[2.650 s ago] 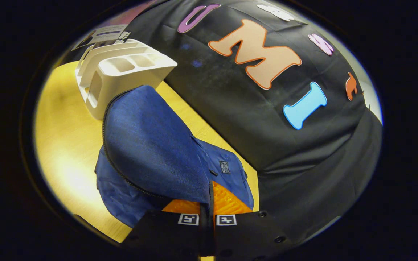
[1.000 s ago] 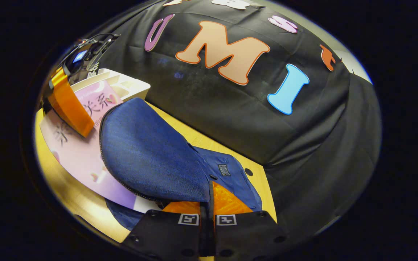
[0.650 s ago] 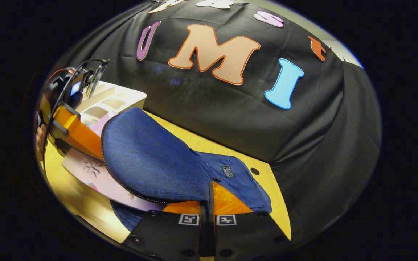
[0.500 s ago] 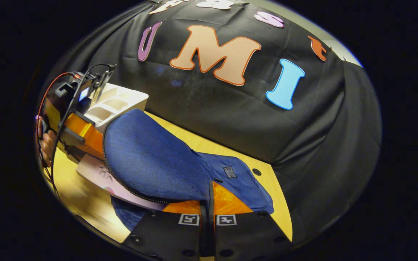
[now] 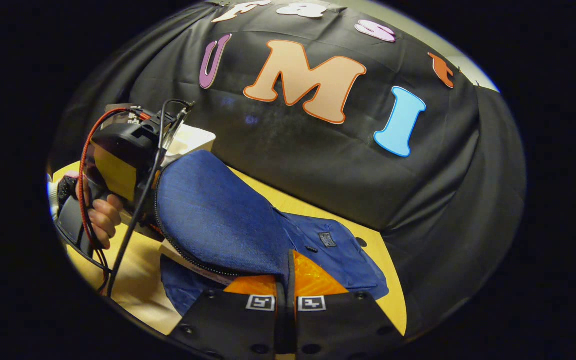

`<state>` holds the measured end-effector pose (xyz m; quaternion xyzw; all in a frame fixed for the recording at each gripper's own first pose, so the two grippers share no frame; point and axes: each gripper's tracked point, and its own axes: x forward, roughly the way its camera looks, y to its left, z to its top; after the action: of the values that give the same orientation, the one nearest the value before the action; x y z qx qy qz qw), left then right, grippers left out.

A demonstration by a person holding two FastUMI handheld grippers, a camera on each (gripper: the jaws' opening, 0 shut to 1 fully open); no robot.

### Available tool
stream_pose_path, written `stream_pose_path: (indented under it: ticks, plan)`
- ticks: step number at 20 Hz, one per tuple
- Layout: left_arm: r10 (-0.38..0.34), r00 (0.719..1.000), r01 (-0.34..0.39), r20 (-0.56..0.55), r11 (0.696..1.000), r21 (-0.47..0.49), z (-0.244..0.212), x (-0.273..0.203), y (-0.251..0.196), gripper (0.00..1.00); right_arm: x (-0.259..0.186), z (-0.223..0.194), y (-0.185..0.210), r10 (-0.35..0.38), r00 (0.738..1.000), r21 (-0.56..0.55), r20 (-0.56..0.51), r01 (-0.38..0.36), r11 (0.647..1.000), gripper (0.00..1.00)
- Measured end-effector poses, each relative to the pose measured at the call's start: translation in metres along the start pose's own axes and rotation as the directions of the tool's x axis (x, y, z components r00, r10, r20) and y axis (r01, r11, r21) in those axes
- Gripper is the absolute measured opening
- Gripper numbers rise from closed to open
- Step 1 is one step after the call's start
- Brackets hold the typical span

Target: Open the schoolbag, grab two books from the bookshelf and put them into the schoolbag.

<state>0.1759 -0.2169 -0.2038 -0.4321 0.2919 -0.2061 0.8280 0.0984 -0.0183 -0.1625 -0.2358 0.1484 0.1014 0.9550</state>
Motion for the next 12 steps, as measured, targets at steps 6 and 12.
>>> stream_pose_path:
  ticks: [6, 12]
  plan:
    - [0.013, 0.999, -0.014, 0.045, 1.000, 0.012, -0.001, 0.015, 0.000, 0.32, 0.000, 0.004, 0.014, 0.032, 0.999, 0.015, 0.014, -0.032, 0.999, 0.02]
    - [0.072, 0.996, -0.074, 0.044, 0.996, 0.046, -0.003, 0.011, 0.008, 0.36, 0.003, -0.003, 0.004, 0.000, 1.000, 0.045, -0.008, 0.000, 0.999, 0.03]
